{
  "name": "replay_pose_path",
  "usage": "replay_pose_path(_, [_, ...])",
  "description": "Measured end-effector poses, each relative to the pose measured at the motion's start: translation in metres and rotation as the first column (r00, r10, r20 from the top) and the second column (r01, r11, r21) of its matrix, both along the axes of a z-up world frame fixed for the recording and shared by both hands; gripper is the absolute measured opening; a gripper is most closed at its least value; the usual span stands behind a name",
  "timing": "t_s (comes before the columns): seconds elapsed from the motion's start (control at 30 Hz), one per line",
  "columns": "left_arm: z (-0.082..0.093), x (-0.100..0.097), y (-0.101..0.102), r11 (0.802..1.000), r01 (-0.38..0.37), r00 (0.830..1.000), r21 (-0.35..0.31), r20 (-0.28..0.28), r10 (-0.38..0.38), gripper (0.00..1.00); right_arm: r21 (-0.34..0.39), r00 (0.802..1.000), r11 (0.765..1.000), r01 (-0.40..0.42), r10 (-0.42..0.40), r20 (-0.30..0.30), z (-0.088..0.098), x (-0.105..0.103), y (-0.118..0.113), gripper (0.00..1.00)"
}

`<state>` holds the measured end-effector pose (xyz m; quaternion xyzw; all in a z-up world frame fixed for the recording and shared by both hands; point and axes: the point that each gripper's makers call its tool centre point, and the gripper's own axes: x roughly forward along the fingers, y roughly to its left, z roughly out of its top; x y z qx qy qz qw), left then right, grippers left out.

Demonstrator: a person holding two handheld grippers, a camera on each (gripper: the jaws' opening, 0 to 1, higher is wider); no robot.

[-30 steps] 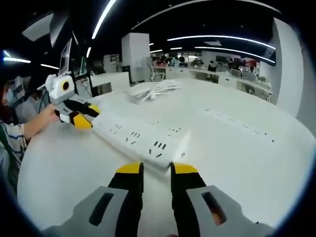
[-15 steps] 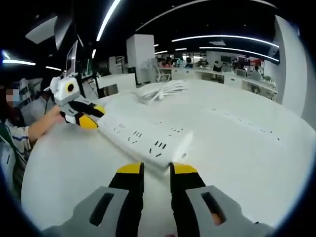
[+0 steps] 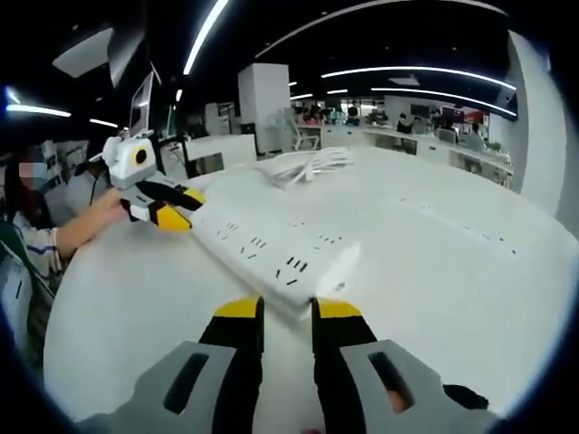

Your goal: Straighten the power strip on the desk, plug the charger into it

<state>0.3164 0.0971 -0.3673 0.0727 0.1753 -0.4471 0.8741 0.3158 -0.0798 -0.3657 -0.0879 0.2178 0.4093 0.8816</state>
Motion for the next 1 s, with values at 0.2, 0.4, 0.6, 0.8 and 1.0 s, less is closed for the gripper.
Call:
replay_pose_path(0.2, [0.000, -0.005, 0.002, 1.000, 0.009, 1.000, -0.002, 0.000, -0.009, 0.26, 0.026, 1.000, 1.000, 0.006, -0.006, -0.003, 0.001, -0.006, 0.000, 0.20])
replay_pose_path(0.4, [0.000, -0.010, 0.003, 1.000, 0.024, 1.000, 0.009, 0.005, -0.024, 0.26, 0.036, 1.000, 0.999, 0.010, -0.010, -0.003, 0.001, -0.017, 0.004, 0.20])
replay_pose_path(0.6, [0.000, -0.014, 0.003, 0.999, 0.041, 0.999, 0.007, 0.002, -0.041, 0.26, 0.055, 1.000, 0.998, 0.013, -0.013, -0.005, 0.001, -0.023, 0.004, 0.19])
replay_pose_path(0.8, [0.000, -0.019, 0.004, 0.998, 0.053, 0.999, 0.014, 0.002, -0.053, 0.27, 0.071, 1.000, 0.997, 0.013, -0.013, -0.008, 0.001, -0.031, 0.005, 0.18])
replay_pose_path(1.0, [-0.001, -0.024, 0.005, 0.998, 0.065, 0.998, 0.020, 0.005, -0.065, 0.27, 0.079, 1.000, 0.997, 0.006, -0.005, -0.009, 0.000, -0.043, 0.008, 0.18])
